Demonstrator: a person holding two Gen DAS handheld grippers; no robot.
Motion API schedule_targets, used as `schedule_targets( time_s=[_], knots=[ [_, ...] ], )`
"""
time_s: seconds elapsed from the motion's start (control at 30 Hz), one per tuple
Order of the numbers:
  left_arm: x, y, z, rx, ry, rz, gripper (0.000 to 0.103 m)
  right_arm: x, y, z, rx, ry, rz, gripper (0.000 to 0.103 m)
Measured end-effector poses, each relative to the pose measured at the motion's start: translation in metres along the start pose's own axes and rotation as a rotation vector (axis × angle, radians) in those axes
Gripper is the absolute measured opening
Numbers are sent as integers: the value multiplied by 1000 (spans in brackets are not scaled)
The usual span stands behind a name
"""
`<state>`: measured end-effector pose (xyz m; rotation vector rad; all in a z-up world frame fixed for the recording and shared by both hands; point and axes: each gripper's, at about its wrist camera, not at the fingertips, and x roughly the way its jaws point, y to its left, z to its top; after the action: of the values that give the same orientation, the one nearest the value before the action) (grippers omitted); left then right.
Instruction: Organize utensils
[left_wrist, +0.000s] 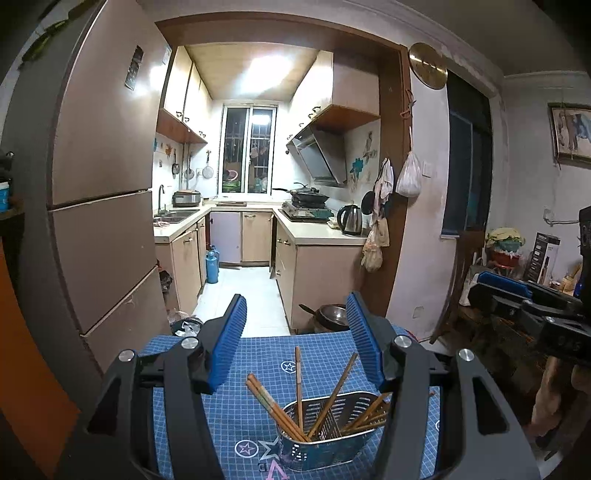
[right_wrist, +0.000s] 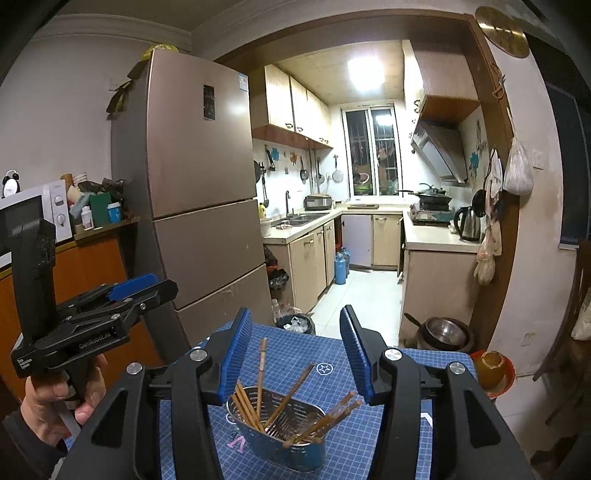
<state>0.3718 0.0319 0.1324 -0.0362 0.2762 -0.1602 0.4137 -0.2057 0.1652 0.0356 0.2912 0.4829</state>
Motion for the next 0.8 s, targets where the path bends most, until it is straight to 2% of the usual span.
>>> schedule_targets(
  time_s=[0.27,0.5,0.57,0.6,0.67,0.73,0.8],
  knots=[
    [-29,-10,8,13,-27,5,54,-34,9,5,-10,-27,-4,52],
    [-39,-17,8,25,-40,5,54,-50,15,8,-19,-41,-6,52],
    [-45,-18,5,27,-47,9,55,-55,18,6,-22,-49,-10,59],
    [-48,-18,3,24,-49,11,62,-60,20,4,-25,-58,-13,63],
    [-61,-18,-4,10,-68,23,68,-72,23,-1,-25,-81,-14,76],
    [-76,-19,-16,1,-80,34,70,-83,27,-8,-27,-103,-23,83],
    [-91,-20,-29,-2,-95,52,77,-99,35,-20,-42,-131,-41,89]
  ],
)
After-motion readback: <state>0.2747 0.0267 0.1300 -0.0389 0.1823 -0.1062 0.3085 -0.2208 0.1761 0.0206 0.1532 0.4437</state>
